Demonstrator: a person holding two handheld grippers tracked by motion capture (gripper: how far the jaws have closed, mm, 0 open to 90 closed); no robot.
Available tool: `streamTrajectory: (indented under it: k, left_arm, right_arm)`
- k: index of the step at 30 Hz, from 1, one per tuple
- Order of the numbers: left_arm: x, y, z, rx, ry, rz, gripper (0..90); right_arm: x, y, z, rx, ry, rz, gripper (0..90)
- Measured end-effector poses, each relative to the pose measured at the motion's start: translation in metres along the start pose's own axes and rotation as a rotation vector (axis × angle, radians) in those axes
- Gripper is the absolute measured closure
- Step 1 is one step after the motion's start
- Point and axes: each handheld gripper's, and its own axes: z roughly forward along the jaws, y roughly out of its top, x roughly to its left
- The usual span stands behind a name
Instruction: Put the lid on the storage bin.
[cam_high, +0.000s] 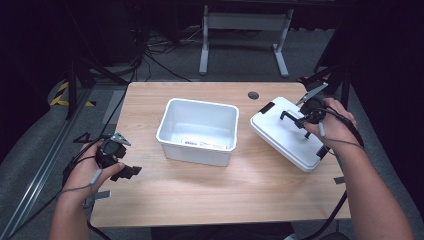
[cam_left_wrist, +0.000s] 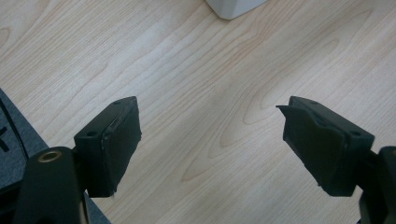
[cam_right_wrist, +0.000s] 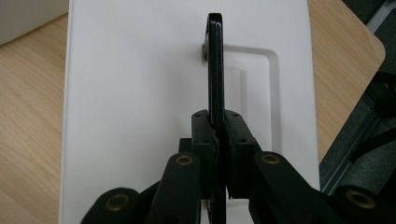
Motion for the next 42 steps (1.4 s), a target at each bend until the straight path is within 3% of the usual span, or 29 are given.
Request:
streamTrajectory:
  k: [8, 12, 25, 42]
  left_arm:
    - [0.001, 0.002, 0.002, 0.001, -0.002, -0.014, 19.3]
    - [0.002, 0.004, 0.000, -0.028, 0.002, -0.039, 19.1]
    - [0.005, 0.007, 0.001, -0.017, -0.015, 0.005, 17.0]
    - [0.006, 0.007, -0.001, -0.019, -0.020, 0.010, 16.9]
  right_arm:
    - [-0.002, 0.006, -0.018, -0.014, 0.009, -0.003, 84.8]
    - [-0.001, 0.012, -0.027, -0.032, 0.028, -0.002, 84.8]
    - [0.013, 0.045, -0.057, -0.098, 0.042, -0.072, 84.7]
    - [0.041, 0.089, -0.064, -0.126, 0.057, -0.165, 84.8]
